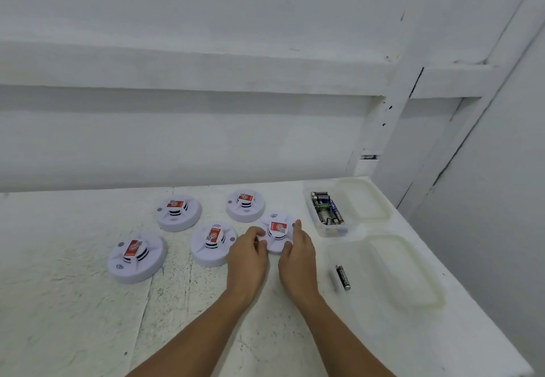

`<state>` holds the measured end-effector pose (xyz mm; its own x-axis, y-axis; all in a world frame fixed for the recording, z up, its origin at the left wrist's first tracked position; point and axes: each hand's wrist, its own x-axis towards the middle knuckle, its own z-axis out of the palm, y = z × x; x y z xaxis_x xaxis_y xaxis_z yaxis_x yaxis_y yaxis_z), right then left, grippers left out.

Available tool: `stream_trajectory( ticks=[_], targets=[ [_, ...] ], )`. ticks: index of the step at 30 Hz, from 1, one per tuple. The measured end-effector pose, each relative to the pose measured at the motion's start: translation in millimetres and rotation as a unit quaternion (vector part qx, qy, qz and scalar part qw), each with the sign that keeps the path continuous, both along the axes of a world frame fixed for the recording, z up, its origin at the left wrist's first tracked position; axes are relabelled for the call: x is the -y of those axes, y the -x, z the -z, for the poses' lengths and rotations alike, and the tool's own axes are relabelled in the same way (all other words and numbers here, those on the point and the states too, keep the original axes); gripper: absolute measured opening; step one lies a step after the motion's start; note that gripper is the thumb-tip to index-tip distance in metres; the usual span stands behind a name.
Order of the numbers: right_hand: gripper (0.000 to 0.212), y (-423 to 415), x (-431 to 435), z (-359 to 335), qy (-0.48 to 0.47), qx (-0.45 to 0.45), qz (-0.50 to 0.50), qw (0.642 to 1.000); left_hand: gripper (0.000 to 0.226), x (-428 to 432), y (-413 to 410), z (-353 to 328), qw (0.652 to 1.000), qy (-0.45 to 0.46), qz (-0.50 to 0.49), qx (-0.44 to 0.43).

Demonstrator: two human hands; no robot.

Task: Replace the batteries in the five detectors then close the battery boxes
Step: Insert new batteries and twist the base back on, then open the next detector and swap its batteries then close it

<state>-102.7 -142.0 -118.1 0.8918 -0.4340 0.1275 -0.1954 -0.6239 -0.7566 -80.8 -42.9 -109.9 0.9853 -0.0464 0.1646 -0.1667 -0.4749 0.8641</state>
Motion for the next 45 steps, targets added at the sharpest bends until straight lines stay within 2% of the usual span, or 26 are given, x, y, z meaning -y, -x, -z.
stream_trajectory(
  ticks=[3,8,11,15,17,20,22,24,26,29,32,34,36,38,42,45],
  targets=[
    [0.047,-5,0,3,0.059,-0.010,-0.001,0.998,0.025,2,-5,3,0.998,-0.052,0.021,0.011],
    [0.051,-12,-1,-2,0.073,-0.035,-0.010,0.997,0.029,-3,-12,1,0.993,-0.099,0.064,-0.006],
    [0.046,-18,3,-5,0.085,-0.046,-0.006,0.995,0.034,-12,-13,-8,0.992,-0.107,0.071,-0.014],
    [0.043,-23,-1,-14,0.112,-0.070,0.009,0.991,0.027,-39,-10,-18,0.994,-0.082,0.022,0.064],
    [0.043,-23,-12,-19,0.158,-0.027,0.013,0.987,0.024,-58,-14,-14,0.991,-0.087,-0.014,0.100],
    [0.033,-28,-30,-23,0.204,0.075,-0.017,0.976,0.028,-84,-20,-5,0.987,-0.099,-0.100,0.078],
    [0.023,-30,-47,-27,0.159,0.079,-0.092,0.980,0.034,-96,-18,-1,0.986,-0.112,-0.115,0.050],
    [0.020,-32,-59,-30,0.093,0.004,-0.138,0.986,0.033,-103,-16,1,0.991,-0.102,-0.085,0.035],
    [0.014,-36,-67,-31,0.050,-0.089,-0.142,0.985,0.033,-107,-13,3,0.995,-0.082,-0.061,0.018],
    [0.026,-39,-76,-29,0.047,-0.137,-0.137,0.980,0.040,-113,-11,4,0.996,-0.082,-0.044,-0.011],
    [0.016,-37,-78,-28,0.007,-0.142,-0.137,0.980,0.044,-117,-8,2,0.998,-0.039,-0.041,-0.023],
    [0.015,-33,-77,-32,-0.095,-0.144,-0.123,0.977,0.046,-119,-5,0,0.999,-0.001,-0.042,-0.017],
    [0.014,-27,-76,-38,-0.220,-0.142,-0.101,0.960,0.047,-121,1,-1,0.998,0.036,-0.044,-0.012],
    [0.017,-21,-73,-42,-0.301,-0.133,-0.087,0.940,0.047,-122,7,-2,0.997,0.064,-0.049,0.001],
    [0.012,-4,-67,-46,-0.388,-0.098,-0.072,0.914,0.041,-122,22,-14,0.987,0.149,-0.057,0.009],
    [0.013,10,-64,-44,-0.425,-0.064,-0.060,0.901,0.040,-121,31,-18,0.985,0.155,-0.077,0.005]
  ],
)
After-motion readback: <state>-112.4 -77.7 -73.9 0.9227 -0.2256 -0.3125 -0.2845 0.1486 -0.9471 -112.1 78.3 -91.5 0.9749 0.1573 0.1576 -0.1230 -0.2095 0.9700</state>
